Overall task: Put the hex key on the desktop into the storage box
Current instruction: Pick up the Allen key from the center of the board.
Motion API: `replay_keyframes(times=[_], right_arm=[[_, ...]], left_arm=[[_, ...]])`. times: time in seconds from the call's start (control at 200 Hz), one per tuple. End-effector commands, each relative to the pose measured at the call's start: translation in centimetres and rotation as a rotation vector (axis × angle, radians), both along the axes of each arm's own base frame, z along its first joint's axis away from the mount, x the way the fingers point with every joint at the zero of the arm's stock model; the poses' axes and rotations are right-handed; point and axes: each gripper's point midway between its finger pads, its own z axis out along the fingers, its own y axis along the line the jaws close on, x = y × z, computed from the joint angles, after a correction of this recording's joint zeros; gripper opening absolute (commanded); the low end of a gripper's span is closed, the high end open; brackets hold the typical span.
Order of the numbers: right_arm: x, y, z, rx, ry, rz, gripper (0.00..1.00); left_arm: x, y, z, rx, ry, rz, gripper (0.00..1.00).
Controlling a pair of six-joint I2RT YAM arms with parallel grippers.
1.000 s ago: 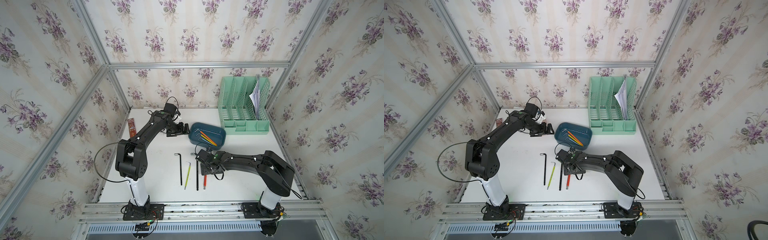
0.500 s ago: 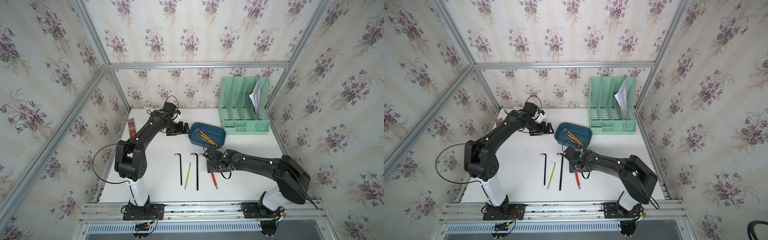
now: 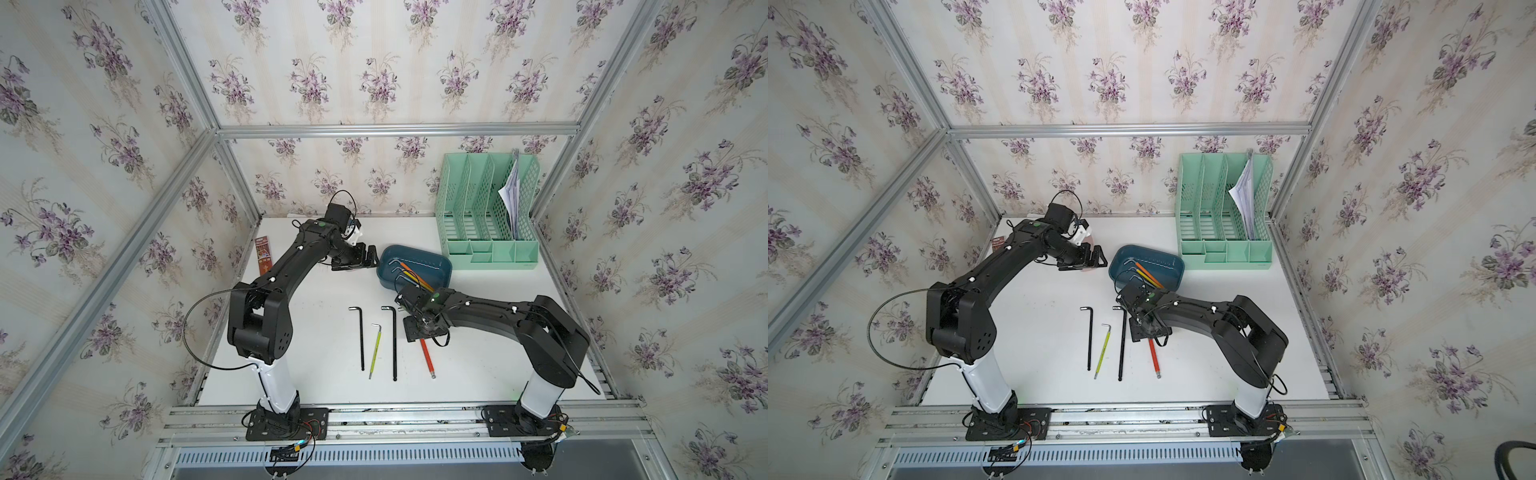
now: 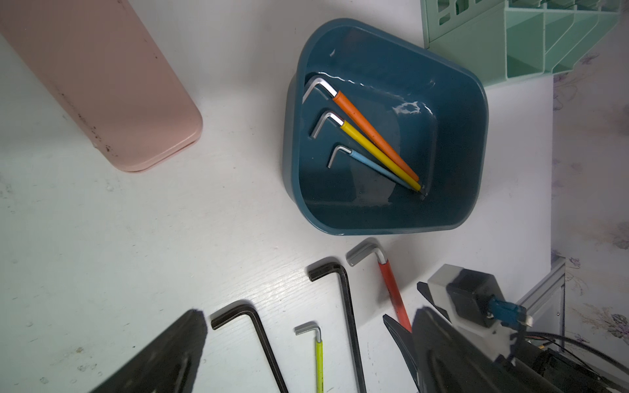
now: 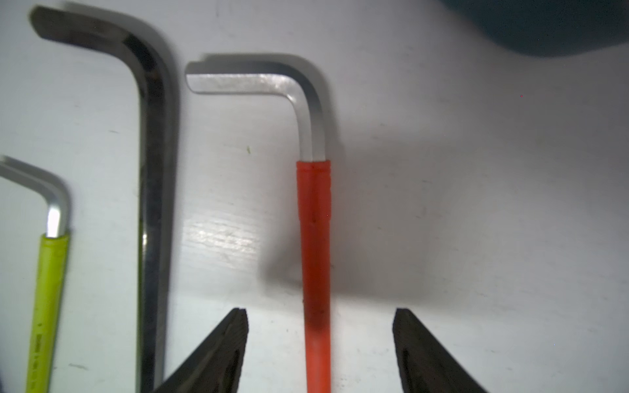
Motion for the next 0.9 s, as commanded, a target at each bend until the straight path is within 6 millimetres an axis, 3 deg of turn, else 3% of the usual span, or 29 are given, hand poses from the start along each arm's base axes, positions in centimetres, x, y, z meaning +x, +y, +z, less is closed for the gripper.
replay_keyframes(times=[0.0, 0.11, 0.2, 0.32, 0.534, 0.664, 0.894], right_arm=[[-0.3, 0.0, -0.7, -0.020, 0.029, 0.017, 0.69], [-0.8, -0.5, -1.8, -0.048, 0.057, 0.015, 0.62], [-1.2, -1.3, -2.6, -0.073, 0.066, 0.009, 0.51], [-1.5, -2.4, -3.0, -0.105, 0.060, -0.001, 0.35], [-1.6, -3.6, -3.4, -0.146, 0.044, 0.003, 0.15], [-1.1, -4.3, -3.1, -0.179, 0.012, 0.003, 0.08], [0.1, -3.3, -0.7, -0.101, -0.061, 0.003, 0.01]], left_arm=[[-0.2, 0.3, 0.5, 0.011, -0.007, -0.005, 0.99], [-0.2, 0.3, 0.6, 0.008, -0.010, -0.005, 0.99], [-0.2, 0.4, 0.8, 0.006, -0.013, -0.002, 0.99], [-0.1, 0.5, 0.9, -0.001, -0.014, 0.002, 0.99], [-0.1, 0.6, 0.7, 0.000, -0.008, 0.004, 0.99], [-0.1, 0.6, 0.7, -0.002, -0.009, 0.007, 0.99], [-0.1, 0.6, 0.6, 0.001, -0.007, 0.006, 0.99]])
